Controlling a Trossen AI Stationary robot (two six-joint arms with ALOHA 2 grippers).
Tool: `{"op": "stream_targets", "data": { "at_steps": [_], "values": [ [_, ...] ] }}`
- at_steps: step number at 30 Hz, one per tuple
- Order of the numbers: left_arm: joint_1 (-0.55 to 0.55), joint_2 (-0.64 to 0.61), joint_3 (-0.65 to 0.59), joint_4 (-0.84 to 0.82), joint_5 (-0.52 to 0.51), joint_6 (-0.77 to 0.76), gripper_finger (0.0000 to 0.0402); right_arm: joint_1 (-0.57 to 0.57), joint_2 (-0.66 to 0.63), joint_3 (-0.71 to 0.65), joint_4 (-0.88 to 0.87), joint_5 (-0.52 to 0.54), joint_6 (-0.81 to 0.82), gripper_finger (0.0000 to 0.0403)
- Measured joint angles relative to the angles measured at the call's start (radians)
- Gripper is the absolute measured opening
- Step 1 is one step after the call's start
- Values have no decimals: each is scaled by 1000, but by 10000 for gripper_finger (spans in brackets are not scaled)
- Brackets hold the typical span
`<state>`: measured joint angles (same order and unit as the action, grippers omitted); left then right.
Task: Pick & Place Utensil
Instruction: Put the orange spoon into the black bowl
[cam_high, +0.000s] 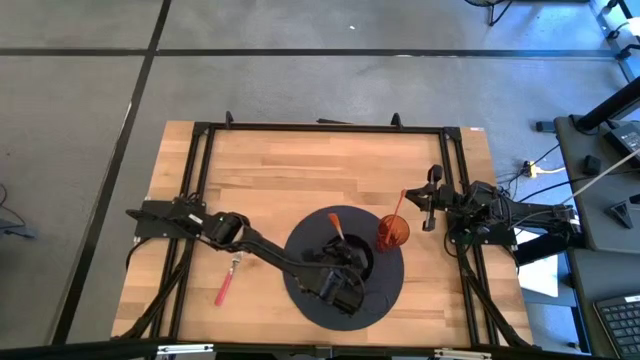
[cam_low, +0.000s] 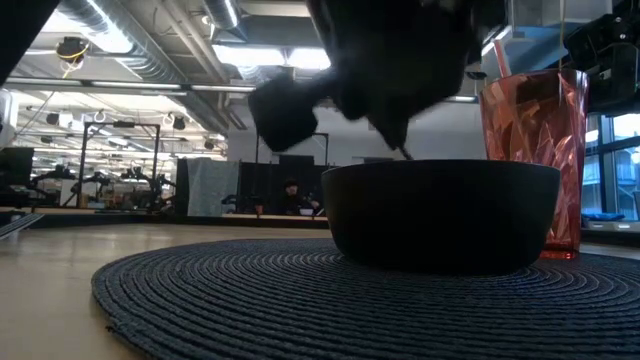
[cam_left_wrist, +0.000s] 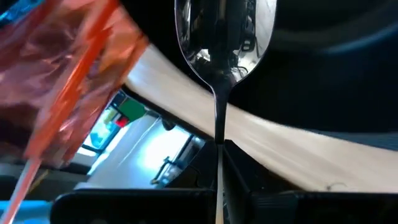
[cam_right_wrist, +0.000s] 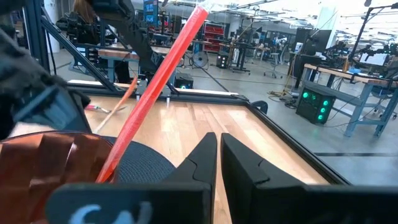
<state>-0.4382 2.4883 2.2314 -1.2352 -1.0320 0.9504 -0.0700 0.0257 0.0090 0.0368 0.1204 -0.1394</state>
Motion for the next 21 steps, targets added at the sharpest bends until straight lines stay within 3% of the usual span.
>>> {"op": "stream_targets", "data": {
  "at_steps": [8, 13, 17, 21],
  "values": [
    [-1, 46, -2, -4, -85, 66, 3, 0, 0, 0, 0, 0, 0, 23],
    [-1, 46, -2, -5, -52, 60, 3, 0, 0, 0, 0, 0, 0, 23],
    [-1, 46, -2, -7, 50, 66, 3, 0, 0, 0, 0, 0, 0, 23],
    [-1, 46, -2, -8, 30, 67, 3, 0, 0, 0, 0, 0, 0, 23]
  ]
}}
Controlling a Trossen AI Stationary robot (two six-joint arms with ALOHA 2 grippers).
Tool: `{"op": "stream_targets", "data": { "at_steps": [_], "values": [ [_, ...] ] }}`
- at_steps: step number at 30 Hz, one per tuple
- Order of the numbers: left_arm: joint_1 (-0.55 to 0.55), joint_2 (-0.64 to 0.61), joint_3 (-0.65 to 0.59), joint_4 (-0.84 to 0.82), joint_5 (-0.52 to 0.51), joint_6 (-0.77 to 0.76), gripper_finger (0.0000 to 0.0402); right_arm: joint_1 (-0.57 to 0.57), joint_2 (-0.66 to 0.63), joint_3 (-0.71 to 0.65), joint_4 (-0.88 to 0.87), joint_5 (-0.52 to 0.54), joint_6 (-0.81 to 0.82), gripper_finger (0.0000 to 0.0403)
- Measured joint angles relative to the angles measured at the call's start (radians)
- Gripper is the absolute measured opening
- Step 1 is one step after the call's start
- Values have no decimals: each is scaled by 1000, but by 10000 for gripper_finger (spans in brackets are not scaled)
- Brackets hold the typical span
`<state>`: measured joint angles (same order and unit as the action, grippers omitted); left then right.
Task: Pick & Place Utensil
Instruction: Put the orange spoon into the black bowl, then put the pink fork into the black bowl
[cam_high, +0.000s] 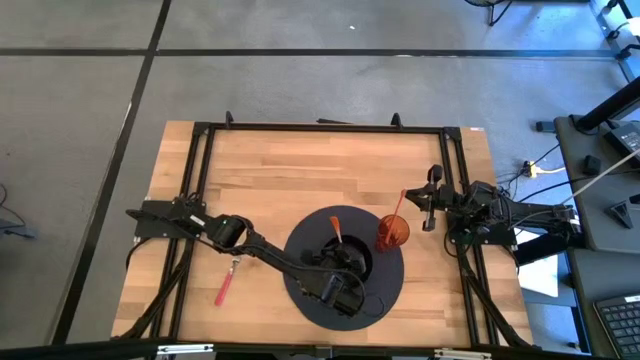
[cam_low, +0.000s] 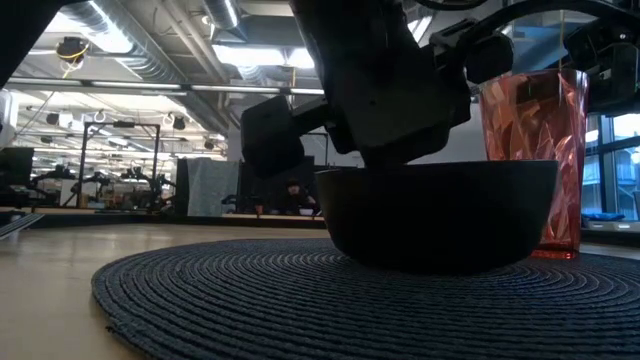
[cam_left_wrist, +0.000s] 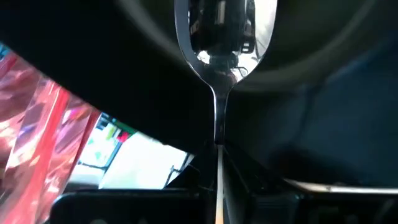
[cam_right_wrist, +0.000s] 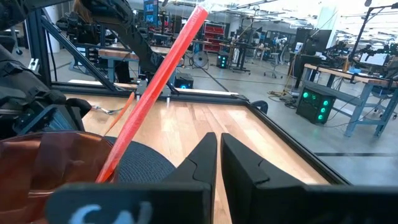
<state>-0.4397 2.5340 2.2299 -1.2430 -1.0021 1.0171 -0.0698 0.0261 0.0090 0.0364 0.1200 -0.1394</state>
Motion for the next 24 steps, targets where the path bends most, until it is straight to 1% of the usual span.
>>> {"op": "stream_targets", "data": {
  "at_steps": [7, 19, 21, 24],
  "values": [
    [1, 0, 0, 0, -32, -9, 10, 0, 0, 0, 0, 0, 0, 23],
    [12, 0, 0, -21, -31, -46, 80, 0, 0, 0, 0, 0, 0, 23],
    [9, 0, 0, -22, -61, -55, 86, 0, 0, 0, 0, 0, -1, 23],
    [0, -7, 0, -39, -166, -88, 89, 0, 0, 0, 0, 0, -1, 23]
  ]
}}
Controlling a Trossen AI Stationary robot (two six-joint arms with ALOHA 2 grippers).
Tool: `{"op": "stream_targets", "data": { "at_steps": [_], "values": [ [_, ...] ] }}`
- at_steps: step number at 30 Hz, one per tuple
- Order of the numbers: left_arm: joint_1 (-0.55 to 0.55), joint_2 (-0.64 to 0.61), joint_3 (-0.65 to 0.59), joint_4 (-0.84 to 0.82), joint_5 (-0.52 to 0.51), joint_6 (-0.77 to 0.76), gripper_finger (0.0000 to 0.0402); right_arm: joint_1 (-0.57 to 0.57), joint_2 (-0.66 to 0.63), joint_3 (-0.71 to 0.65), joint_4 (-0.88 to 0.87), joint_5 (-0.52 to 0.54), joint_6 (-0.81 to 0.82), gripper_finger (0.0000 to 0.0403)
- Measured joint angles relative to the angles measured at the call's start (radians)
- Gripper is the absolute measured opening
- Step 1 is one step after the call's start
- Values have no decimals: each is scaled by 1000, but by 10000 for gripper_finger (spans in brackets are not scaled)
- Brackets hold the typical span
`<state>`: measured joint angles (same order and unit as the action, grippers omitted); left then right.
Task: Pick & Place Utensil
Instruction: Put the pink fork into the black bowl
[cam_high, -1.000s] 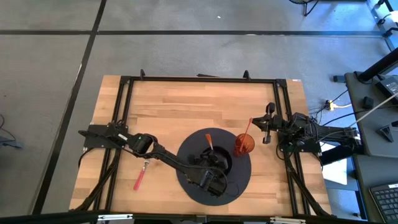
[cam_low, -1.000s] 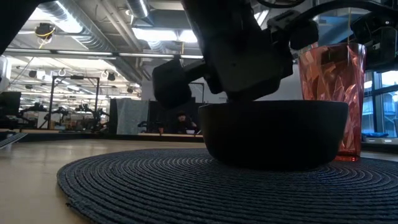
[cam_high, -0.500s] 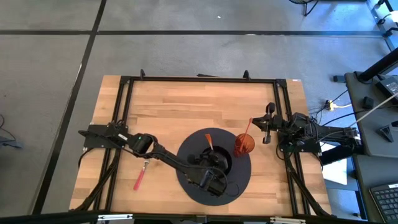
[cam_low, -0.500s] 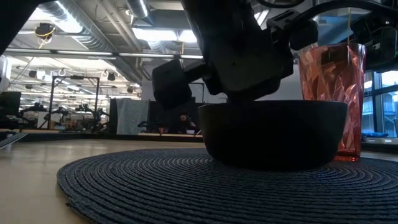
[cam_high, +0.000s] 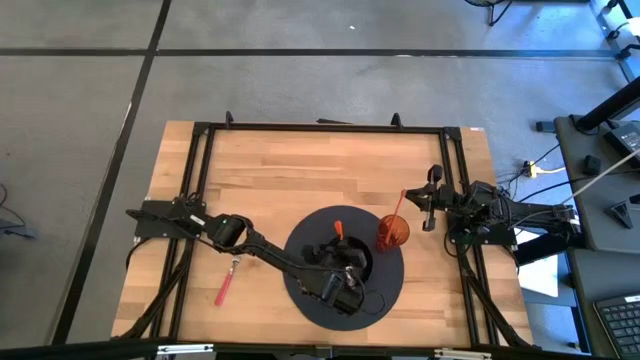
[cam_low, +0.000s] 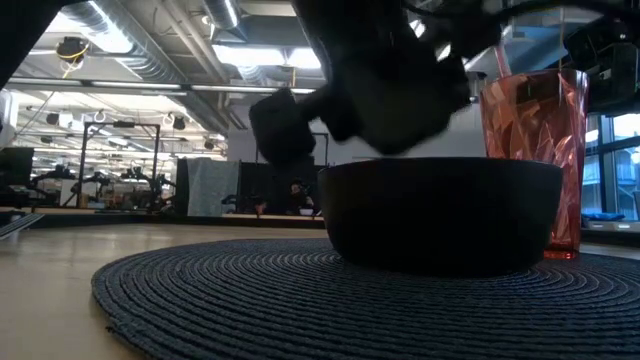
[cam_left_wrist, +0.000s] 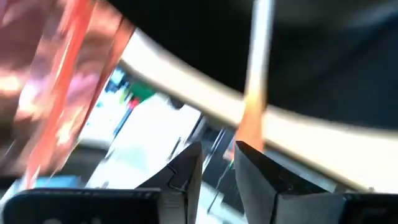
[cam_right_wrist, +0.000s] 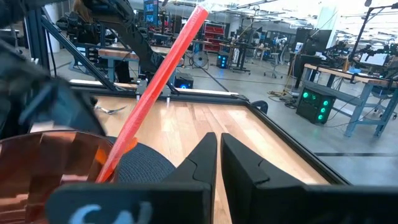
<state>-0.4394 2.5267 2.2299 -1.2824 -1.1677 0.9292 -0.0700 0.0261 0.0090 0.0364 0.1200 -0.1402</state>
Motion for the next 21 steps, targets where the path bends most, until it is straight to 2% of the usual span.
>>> {"op": "stream_targets", "data": {
  "at_steps": [4, 7, 9, 13, 15, 16, 18, 21],
  "values": [
    [-26, -64, 1, -83, -45, -105, 82, 0, 0, 0, 0, 0, -2, 23],
    [-44, -129, 1, -190, -26, -333, 73, 0, 0, 0, 0, -1, -1, 23],
    [-48, -198, 1, -273, 68, -561, 65, 0, 0, 0, 0, -1, -1, 23],
    [-9, -371, -37, -268, 408, -945, 47, 0, 0, 0, -2, -9, 1, 23],
    [15, -464, -98, -259, 548, -1072, 35, 0, 0, 0, -1, -8, 1, 23],
    [24, -508, -144, -256, 582, -1131, 28, 0, 0, 0, -2, -11, 1, 23],
    [32, -593, -257, -248, 592, -1225, 13, 0, 1, 0, -2, -11, 2, 23],
    [36, -740, -491, -129, 531, -1304, 3, 0, 2, 0, -3, -12, 1, 23]
  ]
}}
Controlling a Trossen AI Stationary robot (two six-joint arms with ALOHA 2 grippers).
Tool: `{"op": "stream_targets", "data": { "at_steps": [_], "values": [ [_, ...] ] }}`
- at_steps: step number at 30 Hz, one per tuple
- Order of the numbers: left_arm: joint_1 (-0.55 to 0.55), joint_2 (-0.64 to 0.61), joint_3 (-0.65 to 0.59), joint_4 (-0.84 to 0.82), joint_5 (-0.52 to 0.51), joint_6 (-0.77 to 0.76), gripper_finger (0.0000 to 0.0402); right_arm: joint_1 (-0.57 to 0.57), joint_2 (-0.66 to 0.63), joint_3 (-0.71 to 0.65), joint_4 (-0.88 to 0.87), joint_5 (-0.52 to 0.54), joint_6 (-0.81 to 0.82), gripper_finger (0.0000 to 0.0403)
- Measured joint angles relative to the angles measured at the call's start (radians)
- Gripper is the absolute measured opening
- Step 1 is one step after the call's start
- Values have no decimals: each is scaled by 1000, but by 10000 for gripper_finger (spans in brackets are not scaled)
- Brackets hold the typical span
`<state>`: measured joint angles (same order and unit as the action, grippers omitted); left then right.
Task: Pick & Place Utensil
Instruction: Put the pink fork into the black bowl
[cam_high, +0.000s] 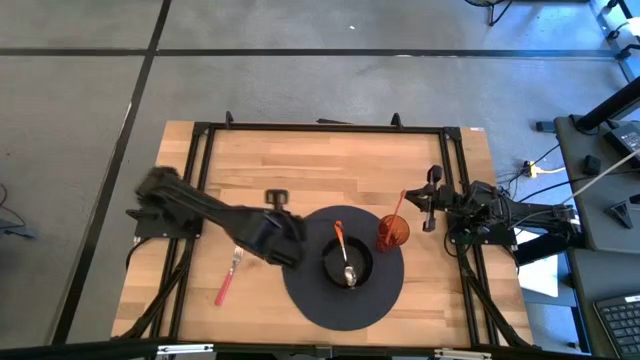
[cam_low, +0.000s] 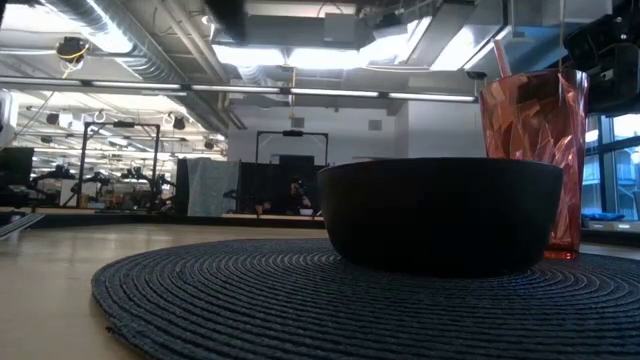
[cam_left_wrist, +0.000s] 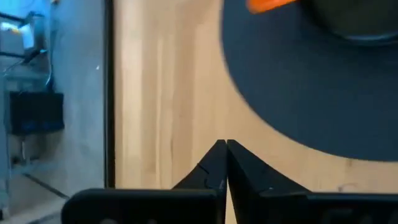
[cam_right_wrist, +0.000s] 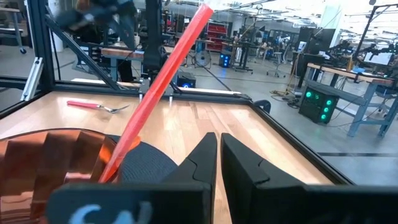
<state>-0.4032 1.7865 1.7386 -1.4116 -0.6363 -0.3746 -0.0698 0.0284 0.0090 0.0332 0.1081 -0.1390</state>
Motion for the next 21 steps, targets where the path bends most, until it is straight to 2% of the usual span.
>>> {"op": "stream_targets", "data": {
  "at_steps": [3, 7, 11, 14, 17, 21],
  "values": [
    [0, -172, -296, 248, -21, 10, 3, 0, 5, 0, 0, 1, -2, 23],
    [-1, -432, -709, 698, -20, 19, 1, 0, 5, 0, 1, 2, -4, 23],
    [18, -649, -1045, 1124, -17, 68, 2, 0, 5, 0, 1, 4, -4, 23],
    [41, -758, -1235, 1426, -22, 138, 1, 0, 5, 0, 3, 4, -3, 23],
    [61, -824, -1381, 1660, -30, 213, 2, 0, 5, 0, 3, 4, -1, 23],
    [73, -892, -1492, 1825, 0, 249, 2, 0, 5, 0, 3, 4, -1, 23]
  ]
}}
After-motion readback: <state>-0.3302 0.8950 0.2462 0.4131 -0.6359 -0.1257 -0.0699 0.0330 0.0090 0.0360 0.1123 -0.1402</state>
